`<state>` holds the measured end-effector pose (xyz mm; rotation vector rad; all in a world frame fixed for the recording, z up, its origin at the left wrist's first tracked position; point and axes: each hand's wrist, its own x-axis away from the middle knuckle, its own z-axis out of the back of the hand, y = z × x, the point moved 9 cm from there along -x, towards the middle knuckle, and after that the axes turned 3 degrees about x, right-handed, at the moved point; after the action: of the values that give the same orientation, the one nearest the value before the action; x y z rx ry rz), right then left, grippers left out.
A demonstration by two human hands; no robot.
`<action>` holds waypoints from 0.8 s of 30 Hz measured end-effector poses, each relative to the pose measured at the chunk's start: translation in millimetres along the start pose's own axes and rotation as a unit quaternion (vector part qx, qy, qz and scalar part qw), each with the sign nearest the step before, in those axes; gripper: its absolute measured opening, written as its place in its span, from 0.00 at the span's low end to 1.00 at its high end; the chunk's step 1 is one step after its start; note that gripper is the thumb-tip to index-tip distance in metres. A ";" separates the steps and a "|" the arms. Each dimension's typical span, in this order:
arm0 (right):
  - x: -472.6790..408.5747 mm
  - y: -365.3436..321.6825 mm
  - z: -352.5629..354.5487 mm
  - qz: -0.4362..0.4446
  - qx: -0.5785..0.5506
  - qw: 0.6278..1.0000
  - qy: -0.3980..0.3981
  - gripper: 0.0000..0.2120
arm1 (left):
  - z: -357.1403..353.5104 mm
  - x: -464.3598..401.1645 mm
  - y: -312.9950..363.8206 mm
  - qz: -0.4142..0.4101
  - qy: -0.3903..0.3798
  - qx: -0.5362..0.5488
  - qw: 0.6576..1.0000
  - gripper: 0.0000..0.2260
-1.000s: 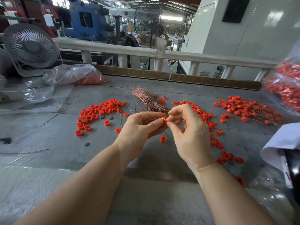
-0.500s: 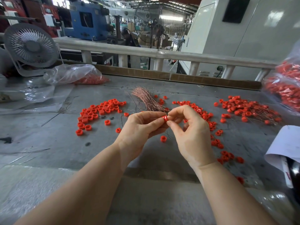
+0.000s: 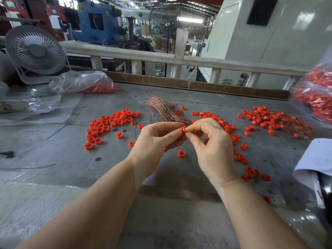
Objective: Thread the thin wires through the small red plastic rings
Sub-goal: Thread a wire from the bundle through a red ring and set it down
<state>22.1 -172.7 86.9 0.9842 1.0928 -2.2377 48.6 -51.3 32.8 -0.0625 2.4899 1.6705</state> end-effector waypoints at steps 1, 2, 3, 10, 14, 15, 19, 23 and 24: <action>0.2 -0.6 0.3 0.003 0.004 1.000 0.001 0.04 | 0.1 -0.1 0.0 0.000 0.000 -0.001 1.000 0.07; 0.5 -1.0 0.5 0.005 0.008 1.000 0.001 0.04 | 0.3 0.0 0.0 0.000 -0.001 -0.003 1.000 0.07; 0.6 -1.3 0.6 0.006 0.012 1.000 0.001 0.04 | 0.2 -0.2 0.0 0.000 -0.001 -0.004 1.000 0.07; 0.7 -4.1 1.5 0.016 0.030 0.999 -0.001 0.04 | -0.3 0.7 1.7 -0.004 -0.003 -0.014 1.000 0.07; 0.7 -5.2 1.0 0.023 0.033 0.999 -0.002 0.04 | -0.6 1.4 1.9 -0.005 -0.004 -0.020 1.000 0.07; 0.7 -5.5 0.8 0.025 0.032 0.999 -0.002 0.04 | -0.7 1.5 1.7 -0.004 -0.003 -0.020 1.000 0.07; 1.3 -6.4 1.0 0.030 0.032 0.999 -0.005 0.04 | -0.8 1.8 1.3 -0.001 -0.005 -0.022 1.000 0.07; 1.1 -6.8 1.0 0.033 0.031 0.999 -0.005 0.04 | -1.0 1.4 1.2 -0.004 -0.005 -0.024 1.000 0.07; 0.9 -6.7 0.9 0.033 0.031 0.999 -0.005 0.04 | -0.8 1.2 1.1 -0.004 -0.005 -0.025 1.000 0.07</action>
<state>16.7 -169.6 89.8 1.0184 0.9785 -2.2322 47.1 -51.6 33.9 -0.0699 2.4376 1.7269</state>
